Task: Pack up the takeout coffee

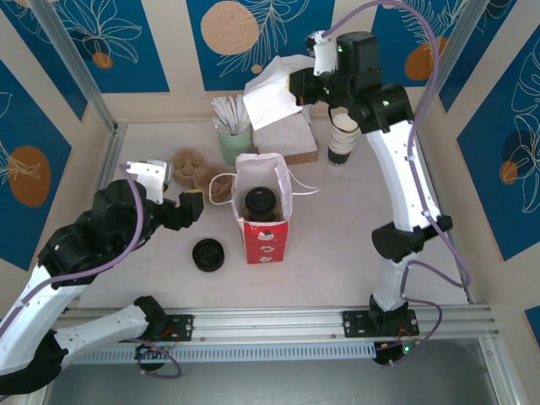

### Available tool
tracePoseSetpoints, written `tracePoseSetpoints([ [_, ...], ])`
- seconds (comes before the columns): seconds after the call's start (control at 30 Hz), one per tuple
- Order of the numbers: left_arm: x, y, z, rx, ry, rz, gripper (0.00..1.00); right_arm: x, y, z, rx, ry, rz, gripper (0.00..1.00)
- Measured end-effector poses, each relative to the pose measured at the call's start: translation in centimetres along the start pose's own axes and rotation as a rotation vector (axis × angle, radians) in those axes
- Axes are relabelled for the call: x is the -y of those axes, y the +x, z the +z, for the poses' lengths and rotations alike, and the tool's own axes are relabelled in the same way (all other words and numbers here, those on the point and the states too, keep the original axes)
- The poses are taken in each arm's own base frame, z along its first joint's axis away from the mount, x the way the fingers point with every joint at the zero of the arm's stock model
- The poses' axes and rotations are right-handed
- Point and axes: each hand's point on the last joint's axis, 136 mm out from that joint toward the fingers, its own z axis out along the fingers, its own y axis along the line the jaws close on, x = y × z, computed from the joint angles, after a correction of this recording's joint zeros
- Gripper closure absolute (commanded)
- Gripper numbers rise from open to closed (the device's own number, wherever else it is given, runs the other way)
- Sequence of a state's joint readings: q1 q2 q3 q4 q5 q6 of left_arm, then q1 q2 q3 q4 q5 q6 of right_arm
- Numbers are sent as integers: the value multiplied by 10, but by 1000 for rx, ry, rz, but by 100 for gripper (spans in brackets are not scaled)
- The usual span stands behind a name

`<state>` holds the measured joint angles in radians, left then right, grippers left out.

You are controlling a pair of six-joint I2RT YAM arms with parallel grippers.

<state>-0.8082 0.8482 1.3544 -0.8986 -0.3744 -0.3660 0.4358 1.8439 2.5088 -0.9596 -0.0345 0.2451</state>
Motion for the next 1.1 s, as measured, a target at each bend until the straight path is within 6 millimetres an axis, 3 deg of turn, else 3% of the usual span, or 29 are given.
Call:
tracePoseSetpoints([
  [0.2,4,5,13,-16,2,3,16,-47,34,-48,-68,-207,135,100],
  [0.37,4,10,17,-20,0,5,16,-64,63,-62,-123,-323,274,100],
  [0.7,-2,10,7,11,-2,-6,16,-78,115,-41,-257,-420,523,100],
  [1.1,-8,9,0,32,-14,-18,16,-80,157,-26,-307,-340,569,100],
])
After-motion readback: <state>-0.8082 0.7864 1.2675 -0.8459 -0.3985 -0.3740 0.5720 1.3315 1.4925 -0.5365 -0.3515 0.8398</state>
